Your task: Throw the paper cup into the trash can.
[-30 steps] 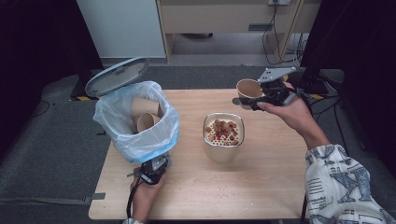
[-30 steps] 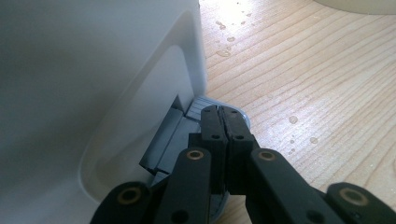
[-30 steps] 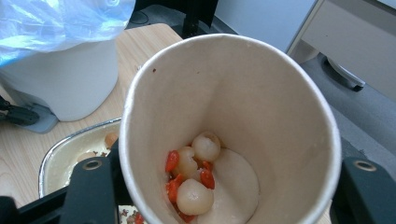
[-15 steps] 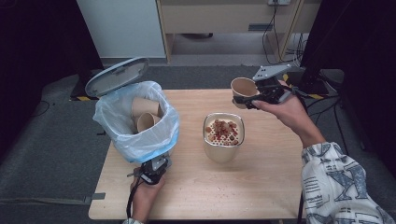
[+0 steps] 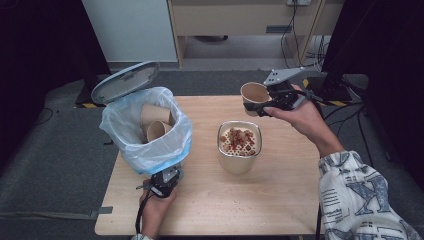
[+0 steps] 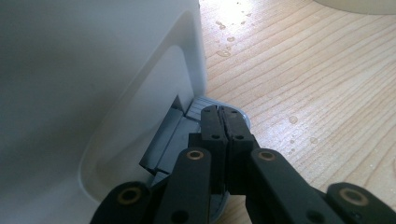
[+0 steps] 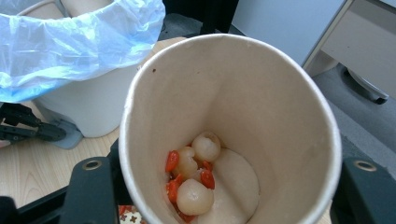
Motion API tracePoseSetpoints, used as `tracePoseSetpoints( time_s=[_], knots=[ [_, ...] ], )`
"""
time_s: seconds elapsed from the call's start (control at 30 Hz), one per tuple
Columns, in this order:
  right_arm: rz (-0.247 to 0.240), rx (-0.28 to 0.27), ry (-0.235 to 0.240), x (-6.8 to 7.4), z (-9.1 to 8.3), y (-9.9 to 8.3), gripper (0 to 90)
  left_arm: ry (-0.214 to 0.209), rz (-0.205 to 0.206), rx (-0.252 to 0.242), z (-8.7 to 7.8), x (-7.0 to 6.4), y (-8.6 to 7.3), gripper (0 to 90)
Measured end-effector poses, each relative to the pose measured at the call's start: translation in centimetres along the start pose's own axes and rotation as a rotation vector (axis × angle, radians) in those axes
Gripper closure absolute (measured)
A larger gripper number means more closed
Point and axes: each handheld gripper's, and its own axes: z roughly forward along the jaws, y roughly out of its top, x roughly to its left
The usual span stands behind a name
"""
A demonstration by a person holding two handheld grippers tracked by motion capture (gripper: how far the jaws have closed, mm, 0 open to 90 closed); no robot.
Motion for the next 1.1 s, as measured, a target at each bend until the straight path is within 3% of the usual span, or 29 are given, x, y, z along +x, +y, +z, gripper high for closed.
tracePoseSetpoints(
  time_s=[0.63,1.1],
  knots=[
    [0.003,-0.012,0.045,0.7,0.2,1.0,34.7,0.003,-0.008,0.001,0.0,-0.1,0.0,87.9],
    [0.022,-0.031,0.091,2.1,0.9,2.9,34.4,0.004,-0.005,0.001,0.0,-0.1,0.0,87.9]
  ],
)
